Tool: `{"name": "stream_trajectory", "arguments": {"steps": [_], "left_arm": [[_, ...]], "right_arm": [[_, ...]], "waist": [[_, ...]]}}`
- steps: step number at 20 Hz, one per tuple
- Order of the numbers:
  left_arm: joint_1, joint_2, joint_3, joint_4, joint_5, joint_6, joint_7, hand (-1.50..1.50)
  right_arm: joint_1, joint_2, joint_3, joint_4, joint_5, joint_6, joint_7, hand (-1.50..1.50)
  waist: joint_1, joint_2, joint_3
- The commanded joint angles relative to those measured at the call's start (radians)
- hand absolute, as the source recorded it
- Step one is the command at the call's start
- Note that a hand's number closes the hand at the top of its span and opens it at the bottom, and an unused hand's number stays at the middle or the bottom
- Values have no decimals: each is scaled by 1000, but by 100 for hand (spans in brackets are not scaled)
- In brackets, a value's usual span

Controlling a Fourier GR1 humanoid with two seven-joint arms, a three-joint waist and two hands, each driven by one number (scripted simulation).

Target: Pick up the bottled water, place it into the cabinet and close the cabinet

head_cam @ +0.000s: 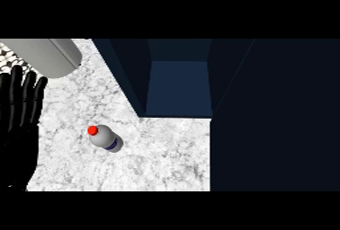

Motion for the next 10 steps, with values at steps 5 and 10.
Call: {"name": "stream_trajectory", "arguments": {"steps": [5, 10], "left_arm": [[35, -97, -278, -141, -222, 118, 166, -150], [130, -99, -366, -112, 20, 201, 304, -150]], "right_arm": [[166, -11, -46, -106, -73, 58, -11, -150], [263, 37, 121, -211, -201, 113, 156, -150]], "waist": [[-27, 1, -2], [-34, -4, -2]]}}
